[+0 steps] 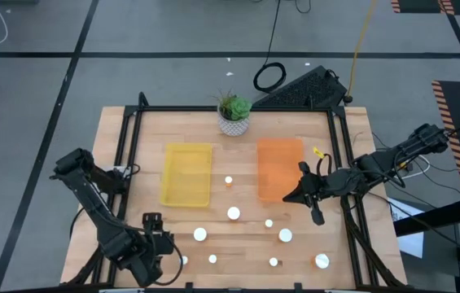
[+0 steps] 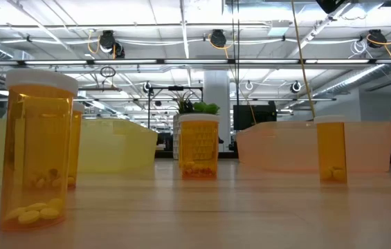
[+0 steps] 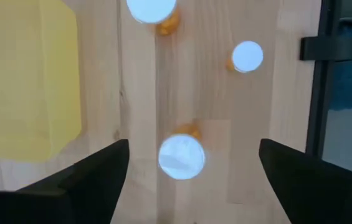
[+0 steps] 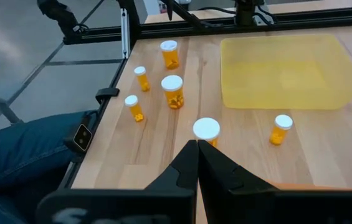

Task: Pick and place medicine bottles into bin by pill shape (circle, oval)
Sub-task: Put the large medicine bottle into the yellow bin

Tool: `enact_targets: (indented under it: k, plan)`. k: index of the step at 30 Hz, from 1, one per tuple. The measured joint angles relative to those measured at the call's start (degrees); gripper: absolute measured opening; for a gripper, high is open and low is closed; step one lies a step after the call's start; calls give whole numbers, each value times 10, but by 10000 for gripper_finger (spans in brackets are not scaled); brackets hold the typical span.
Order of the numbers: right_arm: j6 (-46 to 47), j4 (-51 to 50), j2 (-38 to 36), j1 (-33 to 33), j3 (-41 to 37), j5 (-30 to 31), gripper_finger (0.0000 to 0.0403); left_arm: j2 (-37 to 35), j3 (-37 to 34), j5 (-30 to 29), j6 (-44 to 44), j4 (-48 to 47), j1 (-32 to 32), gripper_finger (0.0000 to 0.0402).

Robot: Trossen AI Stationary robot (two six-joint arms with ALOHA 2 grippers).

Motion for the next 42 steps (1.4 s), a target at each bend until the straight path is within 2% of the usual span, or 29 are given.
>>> enact_targets:
  k: [5,10,17,21,28,32,42]
  plan:
    - [0,0,0,0,0,0,0,0,-11,-3,-31,9,-10,379]
    - [0,0,0,0,0,0,0,0,-51,5,-38,21,-9,385]
    - [-3,0,0,0,0,0,0,0,-112,48,-13,85,7,386]
    - [-7,0,0,0,0,0,0,0,-142,61,-3,91,9,386]
    - [-7,0,0,0,0,0,0,0,-169,63,-1,120,12,385]
    - [-7,0,0,0,0,0,0,0,-190,63,-1,144,10,369]
    - [-7,0,0,0,0,0,0,0,-224,59,10,165,2,293]
